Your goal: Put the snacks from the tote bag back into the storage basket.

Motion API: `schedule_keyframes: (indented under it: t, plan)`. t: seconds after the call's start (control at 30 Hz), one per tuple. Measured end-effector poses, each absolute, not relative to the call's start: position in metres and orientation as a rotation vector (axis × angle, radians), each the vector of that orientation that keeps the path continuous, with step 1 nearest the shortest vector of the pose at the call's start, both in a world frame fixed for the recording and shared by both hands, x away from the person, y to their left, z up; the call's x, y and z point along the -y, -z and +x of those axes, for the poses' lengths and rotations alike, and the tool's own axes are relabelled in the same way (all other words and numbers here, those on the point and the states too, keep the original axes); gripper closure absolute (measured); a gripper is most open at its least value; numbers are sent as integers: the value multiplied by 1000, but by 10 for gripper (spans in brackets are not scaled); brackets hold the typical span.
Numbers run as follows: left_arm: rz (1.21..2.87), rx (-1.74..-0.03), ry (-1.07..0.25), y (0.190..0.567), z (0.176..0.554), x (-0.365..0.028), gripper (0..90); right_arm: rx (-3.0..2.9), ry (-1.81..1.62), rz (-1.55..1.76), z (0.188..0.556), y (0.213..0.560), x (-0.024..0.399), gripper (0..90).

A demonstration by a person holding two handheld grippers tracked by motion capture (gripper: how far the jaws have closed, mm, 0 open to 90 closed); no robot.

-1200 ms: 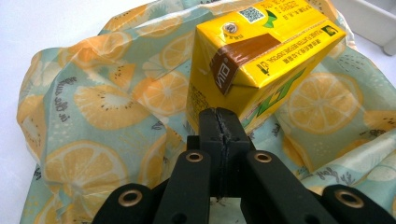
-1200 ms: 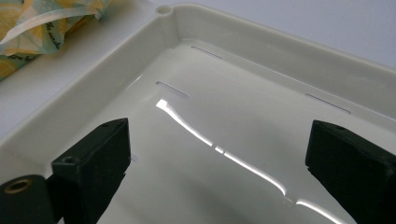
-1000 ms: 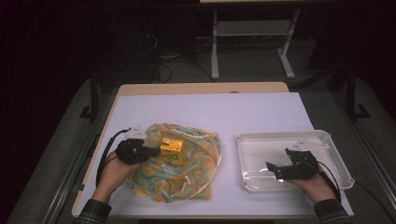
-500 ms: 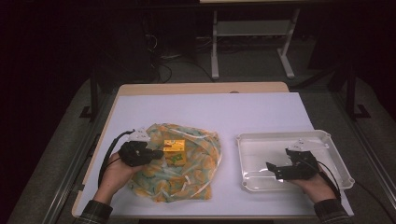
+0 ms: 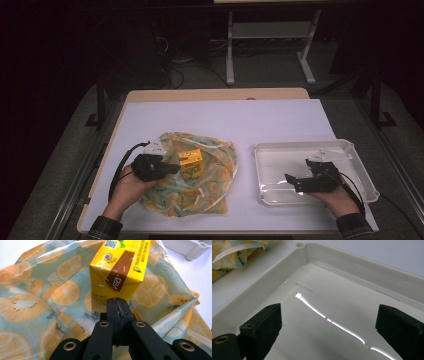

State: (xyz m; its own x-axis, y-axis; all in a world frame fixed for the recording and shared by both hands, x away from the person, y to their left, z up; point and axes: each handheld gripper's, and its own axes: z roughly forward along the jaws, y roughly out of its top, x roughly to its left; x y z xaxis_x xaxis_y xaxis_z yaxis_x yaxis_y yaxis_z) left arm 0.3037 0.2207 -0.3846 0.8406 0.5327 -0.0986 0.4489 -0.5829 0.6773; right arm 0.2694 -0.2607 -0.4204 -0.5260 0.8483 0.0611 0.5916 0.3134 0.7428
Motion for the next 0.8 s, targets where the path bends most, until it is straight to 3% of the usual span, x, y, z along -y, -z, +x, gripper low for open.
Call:
schedule_keyframes:
  t: [0.63,0.8]
  plan:
    - [2296,-672,-113,386,297,-205,895,-2246,-1045,1291,269,421,261,61]
    - [2285,-673,-120,383,295,-208,852,-2246,-1046,1292,269,421,261,61]
